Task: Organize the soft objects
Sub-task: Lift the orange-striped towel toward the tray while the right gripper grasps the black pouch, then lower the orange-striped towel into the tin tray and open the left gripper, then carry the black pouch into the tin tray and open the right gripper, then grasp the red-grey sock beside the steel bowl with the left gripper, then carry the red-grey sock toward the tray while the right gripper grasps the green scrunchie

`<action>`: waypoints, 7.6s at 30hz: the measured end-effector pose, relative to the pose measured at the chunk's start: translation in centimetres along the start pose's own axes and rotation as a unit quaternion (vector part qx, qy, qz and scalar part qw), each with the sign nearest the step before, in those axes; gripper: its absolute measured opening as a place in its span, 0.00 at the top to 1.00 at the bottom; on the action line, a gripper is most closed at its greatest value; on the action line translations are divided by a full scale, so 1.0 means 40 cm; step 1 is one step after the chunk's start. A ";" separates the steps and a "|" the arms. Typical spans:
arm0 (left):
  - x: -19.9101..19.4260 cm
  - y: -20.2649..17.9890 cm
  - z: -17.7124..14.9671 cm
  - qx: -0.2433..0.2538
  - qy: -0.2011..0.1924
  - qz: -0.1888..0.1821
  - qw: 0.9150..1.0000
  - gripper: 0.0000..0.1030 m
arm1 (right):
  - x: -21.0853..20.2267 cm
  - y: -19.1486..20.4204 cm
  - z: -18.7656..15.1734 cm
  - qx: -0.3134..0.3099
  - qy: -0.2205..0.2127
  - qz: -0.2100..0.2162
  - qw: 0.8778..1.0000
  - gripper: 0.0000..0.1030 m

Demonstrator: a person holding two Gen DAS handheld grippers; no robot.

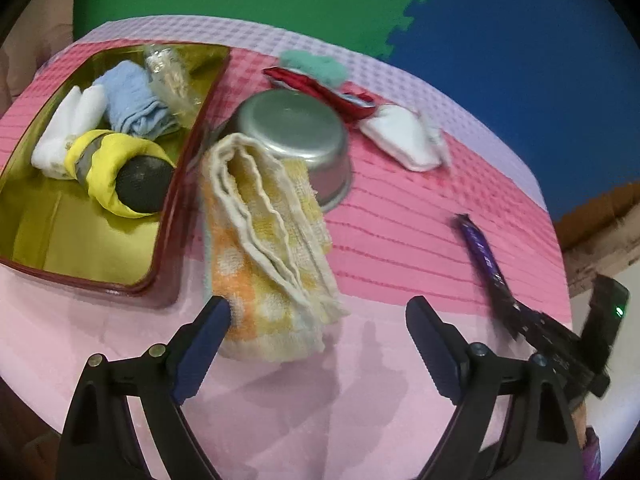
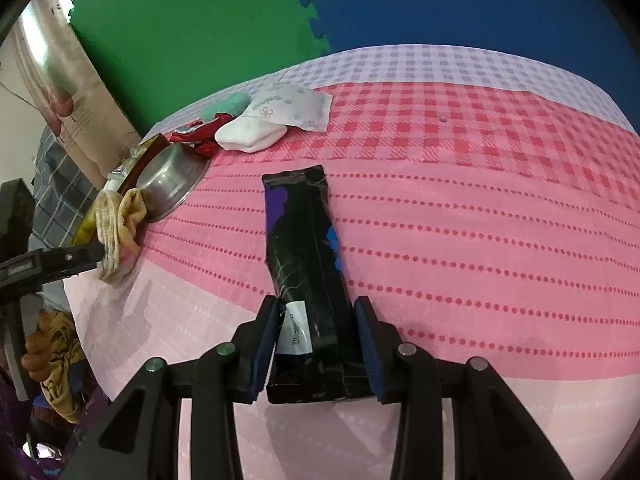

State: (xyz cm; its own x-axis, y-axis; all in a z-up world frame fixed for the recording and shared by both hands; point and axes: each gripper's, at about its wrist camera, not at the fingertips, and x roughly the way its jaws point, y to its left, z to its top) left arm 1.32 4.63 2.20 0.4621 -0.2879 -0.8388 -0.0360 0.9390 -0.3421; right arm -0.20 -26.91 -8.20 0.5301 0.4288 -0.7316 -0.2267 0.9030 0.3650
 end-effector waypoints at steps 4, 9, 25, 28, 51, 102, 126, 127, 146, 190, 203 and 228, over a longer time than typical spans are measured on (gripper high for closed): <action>0.022 0.014 0.016 -0.014 0.003 0.015 1.000 0.12 | -0.006 -0.005 -0.009 0.016 -0.006 0.009 1.000 0.62; 0.061 0.036 0.040 -0.034 0.014 0.022 0.999 0.33 | -0.012 0.002 -0.019 0.020 -0.009 0.003 1.000 0.62; -0.160 0.100 -0.020 -0.050 -0.074 -0.053 0.995 0.83 | 0.003 0.007 -0.007 0.014 -0.009 -0.015 1.000 0.62; -0.256 0.157 -0.009 -0.056 -0.114 -0.020 0.992 0.83 | 0.008 0.012 -0.005 0.010 -0.009 -0.024 1.000 0.62; -0.181 0.343 0.069 0.001 -0.144 0.218 0.965 0.05 | 0.024 -0.002 0.021 0.005 0.006 -0.030 1.000 0.62; -0.366 0.328 -0.188 -0.111 -0.211 0.171 0.956 0.01 | 0.324 0.876 0.277 -0.147 -0.010 0.058 0.987 0.72; -0.340 0.304 -0.184 -0.081 -0.192 0.194 0.959 0.01 | 0.176 0.589 0.131 -0.124 -0.113 -0.065 0.984 0.48; -0.337 0.299 -0.184 -0.076 -0.189 0.197 0.959 0.01 | 0.169 0.549 0.128 -0.123 -0.111 -0.093 0.982 0.48; -0.258 0.177 -0.190 0.028 -0.146 0.174 0.973 0.01 | 0.099 0.061 0.086 0.025 -0.063 -0.247 0.967 0.33; 0.334 0.001 0.528 -0.031 0.125 -0.002 0.992 0.89 | 0.085 0.057 0.079 0.017 -0.073 -0.169 0.983 0.26; 0.107 -0.031 0.378 -0.003 -0.022 -0.011 1.000 0.89 | 0.088 0.059 0.077 0.016 -0.071 -0.170 0.983 0.26; -0.252 0.142 0.004 -0.030 -0.154 0.013 0.988 0.87 | 0.035 0.120 0.143 -0.018 -0.104 -0.143 0.984 0.26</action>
State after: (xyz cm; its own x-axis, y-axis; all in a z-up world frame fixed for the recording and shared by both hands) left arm -3.40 12.91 8.77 0.7079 -0.1849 -0.6816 -0.0987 0.9298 -0.3547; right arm 4.11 -22.13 -4.17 0.7314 0.1451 -0.6664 -0.0711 0.9880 0.1370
